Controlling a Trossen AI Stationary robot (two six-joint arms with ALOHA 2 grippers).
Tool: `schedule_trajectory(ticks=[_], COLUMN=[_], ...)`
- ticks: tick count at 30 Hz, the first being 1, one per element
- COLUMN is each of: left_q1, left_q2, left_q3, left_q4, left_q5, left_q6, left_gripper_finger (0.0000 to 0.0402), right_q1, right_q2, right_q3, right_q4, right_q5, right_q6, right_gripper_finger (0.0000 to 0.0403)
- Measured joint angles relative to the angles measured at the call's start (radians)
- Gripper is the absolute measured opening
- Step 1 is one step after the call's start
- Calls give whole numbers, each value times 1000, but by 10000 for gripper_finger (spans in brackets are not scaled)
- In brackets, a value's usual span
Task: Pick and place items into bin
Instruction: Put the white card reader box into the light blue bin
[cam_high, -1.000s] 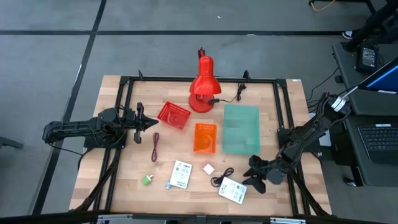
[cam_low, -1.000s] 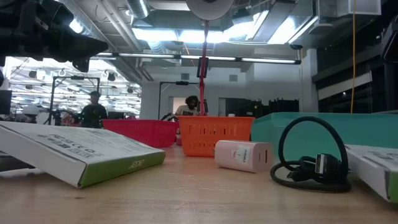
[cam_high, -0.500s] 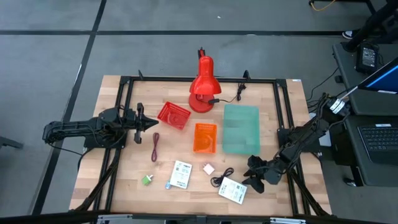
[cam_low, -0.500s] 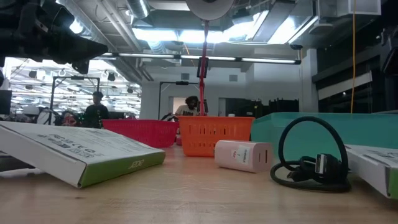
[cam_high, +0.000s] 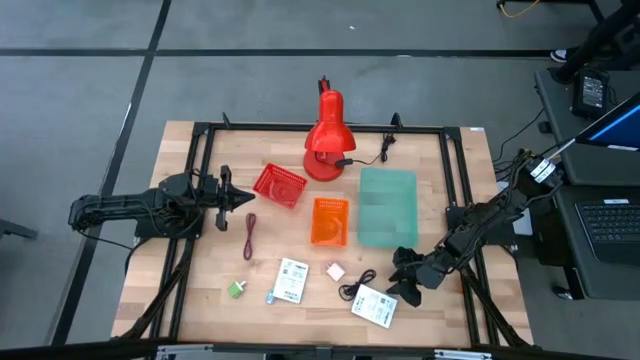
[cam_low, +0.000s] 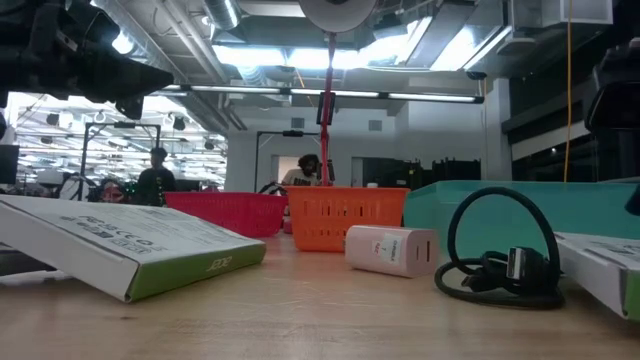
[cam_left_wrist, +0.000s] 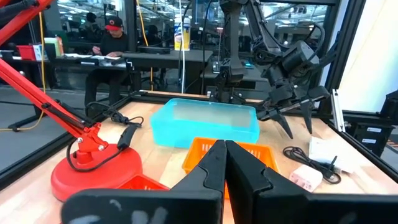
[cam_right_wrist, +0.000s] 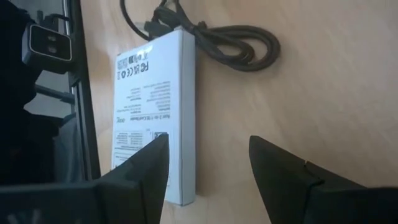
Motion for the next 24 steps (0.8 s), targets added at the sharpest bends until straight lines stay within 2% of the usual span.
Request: schedule_trajectory(ticks=[16,24], left_q1=[0,0], left_q2=[0,0], left_q3=[0,0], left_q4=[-25,-25], left_q5=[0,1], left_q6=[-24,-34], left_gripper_finger=[4,4], right_q1=[4,2], right_q2=[-46,-46], right_q3=[11,49], right_q4=[-18,-44], right_q5=[-25,-21], right_q6=[-34,-108], right_gripper_finger=[200,200])
